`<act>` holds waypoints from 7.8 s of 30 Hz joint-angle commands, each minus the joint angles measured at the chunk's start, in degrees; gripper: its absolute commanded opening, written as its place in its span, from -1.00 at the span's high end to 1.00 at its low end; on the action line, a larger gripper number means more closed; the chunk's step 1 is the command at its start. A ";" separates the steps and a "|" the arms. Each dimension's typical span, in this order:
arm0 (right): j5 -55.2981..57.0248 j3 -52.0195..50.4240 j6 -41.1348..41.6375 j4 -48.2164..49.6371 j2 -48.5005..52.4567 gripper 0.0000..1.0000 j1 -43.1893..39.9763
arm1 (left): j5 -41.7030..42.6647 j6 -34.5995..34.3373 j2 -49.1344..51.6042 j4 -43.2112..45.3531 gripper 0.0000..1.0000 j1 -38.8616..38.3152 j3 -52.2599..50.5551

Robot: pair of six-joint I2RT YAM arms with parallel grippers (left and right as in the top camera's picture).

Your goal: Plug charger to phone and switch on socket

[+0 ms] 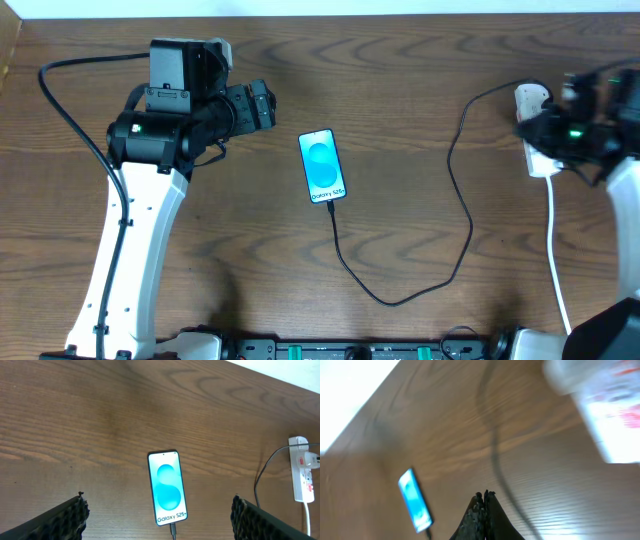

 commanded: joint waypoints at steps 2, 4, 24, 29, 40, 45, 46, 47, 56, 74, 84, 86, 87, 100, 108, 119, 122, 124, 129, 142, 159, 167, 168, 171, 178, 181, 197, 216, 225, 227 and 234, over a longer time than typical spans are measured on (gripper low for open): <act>2.45 3.43 -0.63 -0.46 0.85 0.99 -8.02 | -0.42 0.31 -0.31 -0.13 -0.86 -0.07 0.42; 2.43 4.44 -0.44 -0.74 2.08 0.98 -10.64 | -0.42 0.31 -0.31 -0.13 -0.86 -0.07 0.42; -10.34 15.80 4.48 4.20 30.25 0.98 -17.27 | -0.42 0.31 -0.31 -0.13 -0.86 -0.07 0.42; -10.25 15.78 4.50 7.82 34.05 0.98 -16.04 | -0.42 0.31 -0.31 -0.13 -0.87 -0.07 0.42; -5.07 15.76 6.47 13.53 37.70 0.98 -12.63 | -0.42 0.31 -0.31 -0.13 -0.87 -0.07 0.42; -2.71 15.76 6.84 13.86 37.73 0.98 -11.45 | -0.42 0.31 -0.31 -0.13 -0.87 -0.07 0.42; -2.62 15.76 6.86 14.08 37.73 0.98 -11.23 | -0.39 0.31 -0.31 -0.13 -0.87 -0.07 0.42; -2.25 15.76 6.88 14.10 37.75 0.98 -11.13 | -0.42 0.31 -0.31 -0.13 -0.87 -0.07 0.42; -0.28 15.58 7.30 13.73 38.91 0.98 -10.45 | -0.39 0.31 -0.31 -0.13 -0.87 -0.07 0.42; 0.24 14.99 7.52 12.46 39.19 0.98 -8.15 | -0.42 0.31 -0.31 -0.13 -0.87 -0.07 0.42; -2.56 14.99 9.84 14.80 39.19 0.98 -10.05 | -0.42 0.31 -0.31 -0.13 -0.87 -0.07 0.42; -3.23 14.99 9.84 14.88 39.19 0.98 -10.21 | -0.42 0.31 -0.31 -0.13 -0.87 -0.07 0.42; -3.26 14.99 9.84 14.84 39.19 0.98 -10.27 | -0.42 0.31 -0.31 -0.13 -0.87 -0.07 0.42; -3.67 12.63 9.84 15.52 41.53 0.98 -8.57 | -0.42 0.31 -0.31 -0.13 -0.87 -0.07 0.42; -8.00 12.63 9.88 13.77 42.18 0.98 -8.46 | -0.42 0.31 -0.31 -0.13 -0.87 -0.07 0.42; -7.85 12.63 9.90 10.93 42.18 0.98 -5.79 | -0.42 0.31 -0.31 -0.13 -0.88 -0.07 0.42; -4.83 12.66 10.93 11.45 42.18 0.98 -5.73 | -0.42 0.31 -0.31 -0.13 -0.87 -0.07 0.42; -2.58 12.76 11.15 11.80 42.10 0.98 -6.27 | -0.42 0.31 -0.31 -0.13 -0.87 -0.07 0.42; -2.89 13.07 11.04 11.30 38.62 0.98 -10.47 | -0.42 0.31 -0.31 -0.13 -0.87 -0.07 0.42; -5.38 13.07 2.60 5.11 8.13 0.98 -19.71 | -0.42 0.31 -0.31 -0.13 -0.87 -0.07 0.42; 10.64 13.07 -11.26 -12.90 -8.74 0.97 16.15 | -0.42 0.31 -0.31 -0.13 -0.87 -0.07 0.42; 22.23 13.07 -11.23 -13.70 -8.74 -0.99 31.50 | -0.42 0.31 -0.31 -0.13 -0.87 -0.07 0.42; 22.34 13.07 -11.21 -13.73 -8.74 -0.98 32.46 | -0.42 0.31 -0.31 -0.13 -0.87 -0.07 0.42; 22.29 13.07 -11.21 -13.92 -8.74 -0.98 33.81 | -0.42 0.31 -0.31 -0.13 -0.88 -0.07 0.42; 22.14 13.07 -11.23 -14.29 -8.74 -0.98 34.12 | -0.42 0.31 -0.31 -0.13 -0.88 -0.07 0.42; 23.85 13.07 -11.26 -14.40 -8.74 -0.99 34.10 | -0.42 0.31 -0.31 -0.13 -0.87 -0.07 0.42; 29.27 11.58 -10.82 -1.22 -8.52 -0.98 31.74 | -0.42 0.31 -0.31 -0.13 -0.87 -0.07 0.42; 26.64 -36.57 -11.76 38.05 -45.66 -0.98 20.46 | -0.39 0.31 -0.31 -0.13 -0.87 -0.07 0.42; 27.36 -57.55 -12.11 42.34 -69.20 -0.98 18.29 | -0.42 0.31 -0.31 -0.13 -0.87 -0.07 0.42; 27.50 -60.83 -12.31 42.36 -72.83 -0.99 18.29 | -0.42 0.31 -0.31 -0.13 -0.88 -0.07 0.42; 26.62 -70.25 -11.15 43.98 -81.74 -0.98 18.40 | -0.42 0.31 -0.31 -0.13 -0.87 -0.07 0.42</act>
